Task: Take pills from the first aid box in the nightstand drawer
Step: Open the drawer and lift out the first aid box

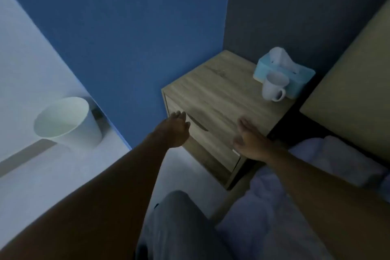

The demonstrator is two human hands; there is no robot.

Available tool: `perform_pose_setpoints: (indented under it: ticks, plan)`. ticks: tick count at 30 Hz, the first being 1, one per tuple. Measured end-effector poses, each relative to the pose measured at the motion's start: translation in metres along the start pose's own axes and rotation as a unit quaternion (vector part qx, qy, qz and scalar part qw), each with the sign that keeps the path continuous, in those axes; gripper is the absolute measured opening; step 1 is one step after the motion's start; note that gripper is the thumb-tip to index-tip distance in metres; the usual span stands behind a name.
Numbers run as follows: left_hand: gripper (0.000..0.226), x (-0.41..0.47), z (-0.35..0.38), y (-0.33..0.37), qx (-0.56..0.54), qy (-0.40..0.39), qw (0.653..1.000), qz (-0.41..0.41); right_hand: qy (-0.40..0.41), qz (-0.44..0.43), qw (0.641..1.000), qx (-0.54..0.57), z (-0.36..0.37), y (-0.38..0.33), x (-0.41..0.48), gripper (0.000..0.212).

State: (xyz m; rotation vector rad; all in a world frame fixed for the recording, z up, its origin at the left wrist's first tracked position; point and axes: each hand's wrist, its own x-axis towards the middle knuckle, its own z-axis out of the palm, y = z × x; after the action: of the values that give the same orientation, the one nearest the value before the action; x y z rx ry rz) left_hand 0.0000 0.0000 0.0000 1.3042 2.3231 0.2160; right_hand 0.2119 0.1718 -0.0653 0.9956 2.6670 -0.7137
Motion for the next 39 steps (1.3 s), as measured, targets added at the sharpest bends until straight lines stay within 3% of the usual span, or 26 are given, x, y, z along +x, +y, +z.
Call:
perform_pose_setpoints:
  ticks: [3, 11, 18, 25, 33, 39]
  plan:
    - [0.06, 0.016, 0.019, -0.006, -0.03, -0.032, 0.999, -0.013, 0.016, -0.021, 0.999, -0.048, 0.02, 0.013, 0.012, 0.096]
    - [0.062, 0.057, 0.085, -0.022, -0.13, -0.036, 0.99, -0.044, 0.132, -0.039, 0.98, -0.141, 0.063, 0.026, 0.017, 0.086]
    - [0.069, 0.084, 0.139, -0.011, -0.309, 0.007, 0.947, -0.084, 0.153, -0.04, 0.974, -0.161, 0.067, 0.028, 0.023, 0.09]
    - [0.069, 0.114, 0.149, 0.003, -0.419, 0.154, 0.892, -0.072, 0.182, -0.04, 0.966, -0.181, 0.069, 0.025, 0.023, 0.084]
    - [0.093, 0.13, 0.151, 0.004, -0.49, 0.144, 0.856, -0.082, 0.19, -0.042, 0.963, -0.187, 0.07, 0.027, 0.026, 0.085]
    - [0.094, 0.125, 0.152, 0.003, -0.487, 0.132, 0.86, -0.079, 0.177, -0.035, 0.966, -0.187, 0.071, 0.029, 0.026, 0.085]
